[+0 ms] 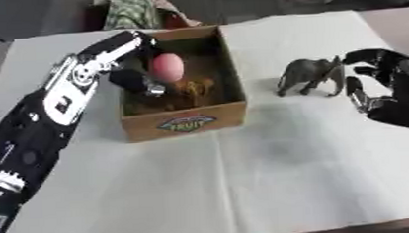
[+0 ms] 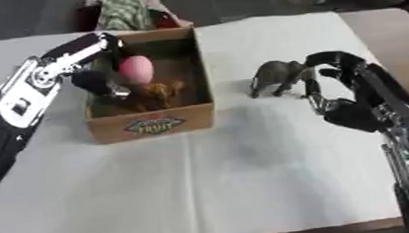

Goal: Pick up objects on the table and place them in the box.

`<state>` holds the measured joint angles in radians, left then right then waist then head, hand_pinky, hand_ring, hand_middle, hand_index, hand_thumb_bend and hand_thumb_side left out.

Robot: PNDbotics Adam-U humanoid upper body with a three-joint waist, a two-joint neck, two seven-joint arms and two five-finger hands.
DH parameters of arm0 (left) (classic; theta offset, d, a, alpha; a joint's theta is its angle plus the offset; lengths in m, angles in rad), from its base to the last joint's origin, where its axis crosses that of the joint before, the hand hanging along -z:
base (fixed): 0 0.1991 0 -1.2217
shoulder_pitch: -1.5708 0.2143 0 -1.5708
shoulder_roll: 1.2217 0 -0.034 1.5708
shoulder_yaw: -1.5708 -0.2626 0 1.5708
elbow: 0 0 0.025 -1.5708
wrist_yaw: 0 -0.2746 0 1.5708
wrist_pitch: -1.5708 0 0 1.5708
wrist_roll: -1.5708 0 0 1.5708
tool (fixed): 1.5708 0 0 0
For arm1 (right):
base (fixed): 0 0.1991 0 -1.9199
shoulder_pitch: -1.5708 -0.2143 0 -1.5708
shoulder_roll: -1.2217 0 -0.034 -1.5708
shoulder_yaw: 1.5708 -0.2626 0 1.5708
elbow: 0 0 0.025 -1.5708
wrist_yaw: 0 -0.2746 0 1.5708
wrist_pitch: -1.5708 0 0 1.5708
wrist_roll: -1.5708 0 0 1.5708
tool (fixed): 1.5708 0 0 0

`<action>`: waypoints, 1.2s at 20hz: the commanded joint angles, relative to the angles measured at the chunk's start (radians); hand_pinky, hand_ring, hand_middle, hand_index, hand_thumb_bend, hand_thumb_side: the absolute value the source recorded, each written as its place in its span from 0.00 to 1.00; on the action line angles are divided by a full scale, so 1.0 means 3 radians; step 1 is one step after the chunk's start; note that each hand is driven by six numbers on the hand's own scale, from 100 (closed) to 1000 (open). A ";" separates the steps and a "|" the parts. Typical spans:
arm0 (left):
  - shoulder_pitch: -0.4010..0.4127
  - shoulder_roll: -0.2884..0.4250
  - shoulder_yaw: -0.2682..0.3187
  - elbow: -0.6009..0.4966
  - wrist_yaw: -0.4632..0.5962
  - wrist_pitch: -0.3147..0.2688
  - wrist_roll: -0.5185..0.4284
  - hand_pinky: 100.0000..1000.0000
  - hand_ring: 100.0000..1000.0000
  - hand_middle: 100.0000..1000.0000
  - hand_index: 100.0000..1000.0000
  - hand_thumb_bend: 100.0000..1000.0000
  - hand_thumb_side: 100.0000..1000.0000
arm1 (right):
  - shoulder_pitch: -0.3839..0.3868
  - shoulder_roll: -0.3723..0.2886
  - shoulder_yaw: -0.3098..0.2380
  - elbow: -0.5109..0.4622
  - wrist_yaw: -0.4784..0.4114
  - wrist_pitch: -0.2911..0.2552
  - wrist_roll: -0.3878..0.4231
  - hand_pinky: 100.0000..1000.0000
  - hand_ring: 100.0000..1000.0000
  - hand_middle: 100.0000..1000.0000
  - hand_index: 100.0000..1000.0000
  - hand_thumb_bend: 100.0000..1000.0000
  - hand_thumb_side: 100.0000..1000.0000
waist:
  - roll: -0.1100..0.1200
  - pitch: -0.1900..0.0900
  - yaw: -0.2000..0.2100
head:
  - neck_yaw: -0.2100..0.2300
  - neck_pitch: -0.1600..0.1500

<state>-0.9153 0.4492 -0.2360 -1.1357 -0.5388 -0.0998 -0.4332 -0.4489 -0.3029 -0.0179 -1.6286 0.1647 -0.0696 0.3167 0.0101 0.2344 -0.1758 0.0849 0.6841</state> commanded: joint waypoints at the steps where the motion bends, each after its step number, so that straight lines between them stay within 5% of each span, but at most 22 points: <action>1: -0.0050 0.0100 0.0181 -0.0177 0.0058 0.0127 -0.0001 0.76 0.52 0.67 0.78 1.00 0.71 | -0.0044 -0.0046 -0.0025 -0.0039 -0.0010 -0.0003 -0.0004 0.90 0.95 0.72 0.79 0.00 0.08 | -0.0010 -0.0058 0.0011 | -0.0011 -0.0024; 4: -0.0018 0.0140 0.0329 -0.0341 0.0162 0.0269 0.0133 0.76 0.48 0.64 0.77 1.00 0.82 | -0.0059 -0.0072 -0.0034 -0.0030 -0.0006 -0.0002 -0.0012 0.89 0.95 0.72 0.79 0.00 0.08 | -0.0012 -0.0058 0.0032 | -0.0025 -0.0025; 7: 0.0068 0.0197 0.0517 -0.0588 0.0317 0.0380 0.0292 0.74 0.45 0.61 0.76 0.96 0.80 | -0.0101 -0.0134 -0.0053 -0.0017 0.0000 -0.0009 -0.0054 0.89 0.94 0.72 0.79 0.00 0.08 | -0.0011 -0.0055 0.0054 | -0.0040 -0.0029; 11: 0.0140 0.0245 0.0489 -0.0766 0.0515 0.0518 0.0510 0.74 0.45 0.61 0.76 0.96 0.80 | -0.0119 -0.0153 -0.0049 -0.0002 -0.0001 -0.0020 -0.0081 0.89 0.94 0.72 0.79 0.00 0.08 | -0.0007 -0.0053 0.0053 | -0.0039 -0.0031; 12: 0.0151 0.0255 0.0473 -0.0779 0.0547 0.0537 0.0563 0.71 0.39 0.53 0.71 0.72 0.56 | -0.0125 -0.0159 -0.0052 -0.0005 0.0002 -0.0024 -0.0085 0.88 0.92 0.71 0.79 0.00 0.07 | -0.0011 -0.0055 0.0057 | -0.0046 -0.0029; 13: 0.0191 0.0284 0.0499 -0.0821 0.0585 0.0569 0.0613 0.71 0.38 0.52 0.71 0.68 0.51 | -0.0164 -0.0197 -0.0071 -0.0025 0.0026 -0.0039 -0.0109 0.88 0.92 0.71 0.79 0.00 0.06 | -0.0027 -0.0051 0.0095 | -0.0082 -0.0028; 17: 0.0484 0.0241 0.0778 -0.1114 0.0777 0.0678 0.0816 0.71 0.38 0.52 0.70 0.64 0.46 | -0.0446 -0.0488 -0.0072 0.0132 0.0204 -0.0071 -0.0250 0.89 0.93 0.73 0.80 0.00 0.03 | -0.0053 -0.0021 0.0269 | -0.0196 -0.0042; 24: 0.1076 0.0087 0.1268 -0.1695 0.1142 0.0903 0.1182 0.70 0.37 0.51 0.70 0.62 0.43 | -0.0828 -0.1073 0.0095 0.0567 0.0269 -0.0290 -0.0277 0.90 0.95 0.77 0.83 0.00 0.01 | -0.0047 0.0007 0.0350 | -0.0256 -0.0045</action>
<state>-0.5839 0.4638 0.1155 -1.5987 -0.2175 0.1625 -0.0992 -0.6774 -0.5642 0.0081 -1.4708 0.2374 -0.1435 0.2337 -0.0042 0.2528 -0.0689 0.0127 0.6766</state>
